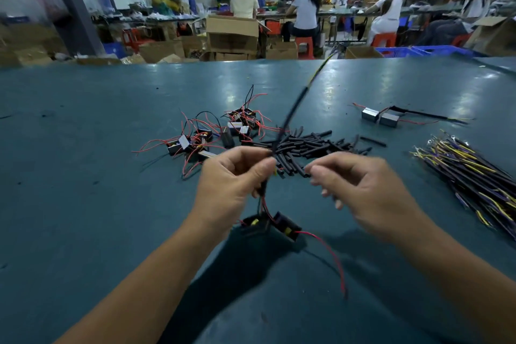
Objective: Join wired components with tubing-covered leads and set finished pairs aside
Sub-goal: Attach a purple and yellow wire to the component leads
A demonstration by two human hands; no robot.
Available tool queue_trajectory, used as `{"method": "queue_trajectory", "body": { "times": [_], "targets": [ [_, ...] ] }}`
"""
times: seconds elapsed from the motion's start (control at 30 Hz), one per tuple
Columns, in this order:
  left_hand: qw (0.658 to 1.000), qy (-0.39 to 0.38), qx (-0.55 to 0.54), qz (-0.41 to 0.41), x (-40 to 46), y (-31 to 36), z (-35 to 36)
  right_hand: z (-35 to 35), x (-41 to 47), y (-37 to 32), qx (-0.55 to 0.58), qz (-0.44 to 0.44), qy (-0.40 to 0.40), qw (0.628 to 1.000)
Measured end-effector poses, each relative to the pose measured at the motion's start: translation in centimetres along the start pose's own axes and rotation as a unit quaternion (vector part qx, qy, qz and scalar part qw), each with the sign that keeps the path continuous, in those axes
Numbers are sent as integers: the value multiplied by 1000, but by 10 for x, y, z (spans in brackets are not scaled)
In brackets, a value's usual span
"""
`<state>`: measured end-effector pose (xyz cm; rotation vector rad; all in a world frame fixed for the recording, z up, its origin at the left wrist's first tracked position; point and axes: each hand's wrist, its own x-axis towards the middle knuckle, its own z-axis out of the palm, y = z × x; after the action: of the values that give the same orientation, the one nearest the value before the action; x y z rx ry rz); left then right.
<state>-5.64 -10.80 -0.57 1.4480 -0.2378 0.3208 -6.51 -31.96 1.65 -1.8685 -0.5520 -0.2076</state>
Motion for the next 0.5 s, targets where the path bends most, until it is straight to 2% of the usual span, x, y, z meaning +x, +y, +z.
{"method": "queue_trajectory", "body": {
  "times": [0.1, 0.23, 0.3, 0.37, 0.5],
  "targets": [
    [999, -27, 31, 9, -7, -7, 10, 18, 3, 1, -29, 9, -28, 999],
    [998, -37, 55, 9, -10, -13, 12, 24, 6, 4, -31, 44, -1, 999],
    [996, -67, 62, 8, -12, -15, 12, 24, 7, 7, -40, 67, 9, 997],
    [993, -91, 72, 9, -13, -15, 11, 24, 8, 9, -17, 92, 7, 996],
    [992, -88, 86, 14, -14, -15, 10, 27, 9, 9, 44, 111, -15, 993]
  ]
}}
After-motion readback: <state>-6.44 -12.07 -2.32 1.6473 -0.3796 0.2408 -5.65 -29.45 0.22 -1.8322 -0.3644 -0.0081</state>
